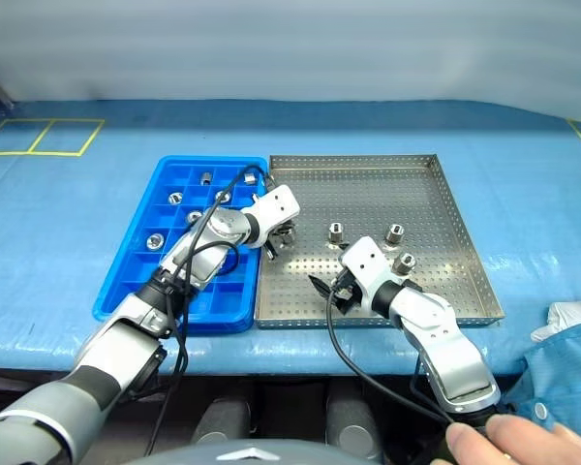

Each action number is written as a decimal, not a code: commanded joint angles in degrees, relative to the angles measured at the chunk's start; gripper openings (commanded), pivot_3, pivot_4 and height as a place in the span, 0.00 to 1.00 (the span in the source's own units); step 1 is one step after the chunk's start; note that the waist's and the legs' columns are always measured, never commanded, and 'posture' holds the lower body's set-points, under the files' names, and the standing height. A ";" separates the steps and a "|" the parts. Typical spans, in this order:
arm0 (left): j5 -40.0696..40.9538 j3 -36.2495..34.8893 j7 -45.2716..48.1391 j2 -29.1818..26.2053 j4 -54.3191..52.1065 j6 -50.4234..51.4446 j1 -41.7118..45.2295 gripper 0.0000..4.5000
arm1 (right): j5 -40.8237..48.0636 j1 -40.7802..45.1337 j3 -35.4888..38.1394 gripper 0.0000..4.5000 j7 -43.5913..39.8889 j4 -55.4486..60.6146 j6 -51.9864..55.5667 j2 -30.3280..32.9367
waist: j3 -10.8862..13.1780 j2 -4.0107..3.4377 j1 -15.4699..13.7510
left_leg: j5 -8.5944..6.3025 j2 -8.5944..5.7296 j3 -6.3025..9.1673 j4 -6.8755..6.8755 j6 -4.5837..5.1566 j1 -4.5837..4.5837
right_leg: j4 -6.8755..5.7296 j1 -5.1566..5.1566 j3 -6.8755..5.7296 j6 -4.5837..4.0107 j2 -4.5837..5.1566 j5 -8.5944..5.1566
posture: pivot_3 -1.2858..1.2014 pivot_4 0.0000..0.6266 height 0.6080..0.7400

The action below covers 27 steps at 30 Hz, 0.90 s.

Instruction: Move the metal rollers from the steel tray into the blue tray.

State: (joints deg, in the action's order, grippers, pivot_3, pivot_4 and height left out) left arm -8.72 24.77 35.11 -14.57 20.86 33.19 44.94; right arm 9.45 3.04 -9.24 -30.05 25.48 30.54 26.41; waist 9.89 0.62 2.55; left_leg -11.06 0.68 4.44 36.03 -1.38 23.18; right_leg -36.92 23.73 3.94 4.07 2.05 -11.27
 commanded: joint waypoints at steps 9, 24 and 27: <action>4.53 -6.52 1.50 0.59 -2.36 1.87 -2.29 0.00 | -0.27 0.61 0.13 1.00 -0.06 0.76 -1.55 -0.27 | 0.01 0.01 -0.06 | 0.00 0.00 0.01 -0.08 0.00 0.11 | 0.08 0.09 -0.01 -0.01 0.00 -0.01 | 0.54 0.24 1.00; -3.56 0.85 3.46 -4.66 -4.30 -2.29 -1.19 0.65 | -1.19 0.79 -1.01 1.00 0.12 -0.42 -2.50 -1.10 | 0.01 0.02 -0.50 | 0.00 -0.01 0.02 -0.04 0.00 0.32 | 0.08 0.27 -0.02 0.00 0.00 -0.01 | 0.54 0.24 1.00; -4.20 1.66 4.77 -4.59 -3.75 -2.75 -0.96 0.65 | -1.45 0.81 -1.28 1.00 0.17 -0.55 -2.67 -1.37 | 0.01 0.01 -0.50 | 0.00 -0.01 0.02 -0.05 0.00 0.31 | 0.07 0.27 -0.02 0.00 0.00 -0.01 | 0.54 0.24 1.00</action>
State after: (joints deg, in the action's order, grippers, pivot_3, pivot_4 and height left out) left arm -11.70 25.48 39.19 -18.55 16.52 30.64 43.74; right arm 8.08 3.26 -10.65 -30.04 23.71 29.06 25.28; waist 9.90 0.64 2.05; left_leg -11.06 0.67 4.46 35.98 -1.38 23.49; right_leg -36.84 24.00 3.92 4.06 2.06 -11.28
